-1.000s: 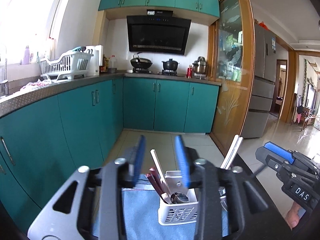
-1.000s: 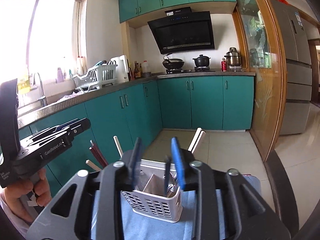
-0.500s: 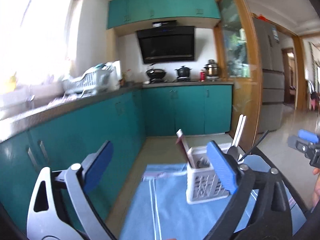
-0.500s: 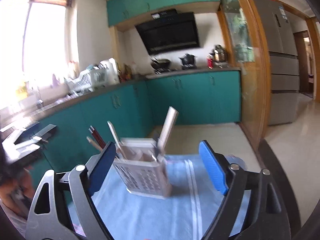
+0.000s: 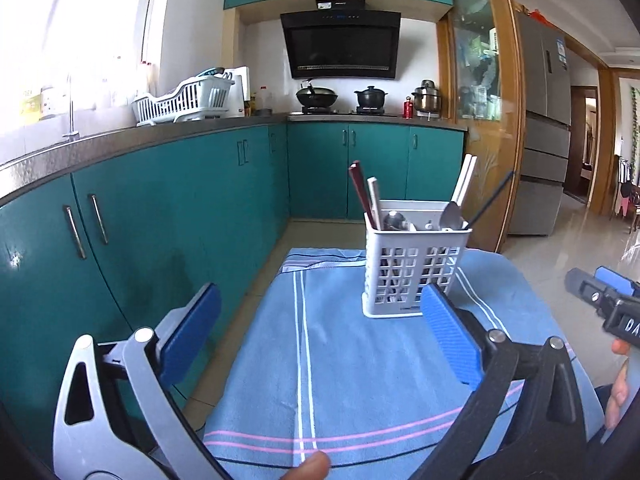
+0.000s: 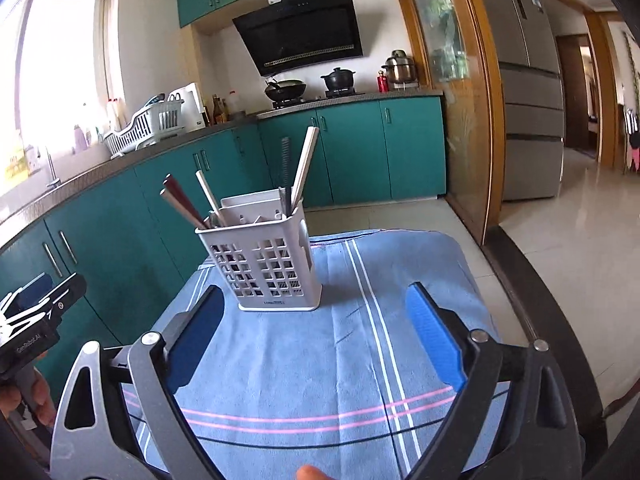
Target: Organize utensils
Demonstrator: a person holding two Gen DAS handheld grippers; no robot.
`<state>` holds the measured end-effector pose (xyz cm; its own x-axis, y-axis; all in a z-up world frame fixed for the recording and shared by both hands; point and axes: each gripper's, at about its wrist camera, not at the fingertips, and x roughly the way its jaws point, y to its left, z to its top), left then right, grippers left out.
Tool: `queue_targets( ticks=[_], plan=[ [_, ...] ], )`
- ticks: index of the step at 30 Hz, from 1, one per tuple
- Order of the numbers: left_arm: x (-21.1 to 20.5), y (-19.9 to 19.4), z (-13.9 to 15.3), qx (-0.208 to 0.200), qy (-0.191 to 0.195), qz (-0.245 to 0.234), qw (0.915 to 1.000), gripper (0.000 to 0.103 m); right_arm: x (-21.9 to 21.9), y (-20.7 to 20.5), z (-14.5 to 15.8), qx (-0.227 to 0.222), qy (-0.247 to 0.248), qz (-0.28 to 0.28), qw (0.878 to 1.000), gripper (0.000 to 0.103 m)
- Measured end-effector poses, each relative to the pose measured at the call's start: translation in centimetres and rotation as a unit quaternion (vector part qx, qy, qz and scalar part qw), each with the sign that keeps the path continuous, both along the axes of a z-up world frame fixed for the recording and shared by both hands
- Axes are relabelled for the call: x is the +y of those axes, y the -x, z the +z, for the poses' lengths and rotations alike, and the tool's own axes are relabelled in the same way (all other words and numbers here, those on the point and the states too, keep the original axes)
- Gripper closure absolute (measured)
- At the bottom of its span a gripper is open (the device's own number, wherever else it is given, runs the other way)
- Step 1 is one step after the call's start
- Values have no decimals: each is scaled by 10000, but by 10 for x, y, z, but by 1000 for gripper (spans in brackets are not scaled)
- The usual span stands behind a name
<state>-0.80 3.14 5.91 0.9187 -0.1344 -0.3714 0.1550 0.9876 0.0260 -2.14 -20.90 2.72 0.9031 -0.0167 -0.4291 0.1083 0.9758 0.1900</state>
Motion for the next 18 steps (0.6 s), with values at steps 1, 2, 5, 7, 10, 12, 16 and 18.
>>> queue_targets(
  ticks=[1,2,5,7,10,12,16,18],
  plan=[
    [-1,3,2,-14,-8,-12,10000,4,3,1,1,0,22,15,10000,10],
    [-2,5,4,-32,-11,-13,10000,4,3,4,0,5,39,16,10000,10],
    [-5,10,7,-91,9,-47,9999,4,8,10,1,-9,149,-24,9999,9],
    [-8,13,8,-113,14,-105,9999,4,11,13,1,-36,244,-72,9997,6],
    [-12,15,10,-99,3,-203,9997,4,14,13,3,-57,332,-112,9994,5],
    [-14,15,9,-92,13,-234,9997,4,14,14,3,-59,316,-103,9994,5],
    [-16,14,9,-93,12,-253,9996,4,13,15,2,-52,321,-90,9994,5],
    [-16,14,8,-87,0,-261,9996,4,13,14,2,-46,313,-80,9995,5]
  ],
)
